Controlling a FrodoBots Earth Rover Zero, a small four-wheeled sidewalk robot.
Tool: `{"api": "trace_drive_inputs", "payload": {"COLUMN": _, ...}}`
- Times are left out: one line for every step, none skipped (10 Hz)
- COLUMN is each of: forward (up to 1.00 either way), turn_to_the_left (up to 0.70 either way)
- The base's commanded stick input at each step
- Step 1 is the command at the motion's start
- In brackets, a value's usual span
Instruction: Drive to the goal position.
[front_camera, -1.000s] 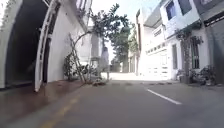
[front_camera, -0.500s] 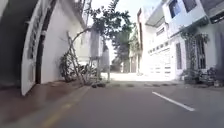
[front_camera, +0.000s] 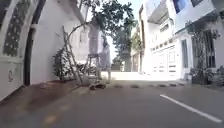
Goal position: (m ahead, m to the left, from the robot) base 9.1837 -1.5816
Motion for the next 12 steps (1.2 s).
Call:
{"api": "trace_drive_inputs", "payload": {"forward": 1.0, "turn_to_the_left": -0.27}}
{"api": "trace_drive_inputs", "payload": {"forward": 1.0, "turn_to_the_left": -0.27}}
{"api": "trace_drive_inputs", "payload": {"forward": 1.0, "turn_to_the_left": -0.27}}
{"api": "trace_drive_inputs", "payload": {"forward": 1.0, "turn_to_the_left": -0.27}}
{"api": "trace_drive_inputs", "payload": {"forward": 1.0, "turn_to_the_left": -0.27}}
{"api": "trace_drive_inputs", "payload": {"forward": 1.0, "turn_to_the_left": -0.27}}
{"api": "trace_drive_inputs", "payload": {"forward": 1.0, "turn_to_the_left": -0.27}}
{"api": "trace_drive_inputs", "payload": {"forward": 1.0, "turn_to_the_left": -0.27}}
{"api": "trace_drive_inputs", "payload": {"forward": 1.0, "turn_to_the_left": -0.27}}
{"api": "trace_drive_inputs", "payload": {"forward": 1.0, "turn_to_the_left": -0.27}}
{"api": "trace_drive_inputs", "payload": {"forward": 1.0, "turn_to_the_left": -0.27}}
{"api": "trace_drive_inputs", "payload": {"forward": 1.0, "turn_to_the_left": -0.27}}
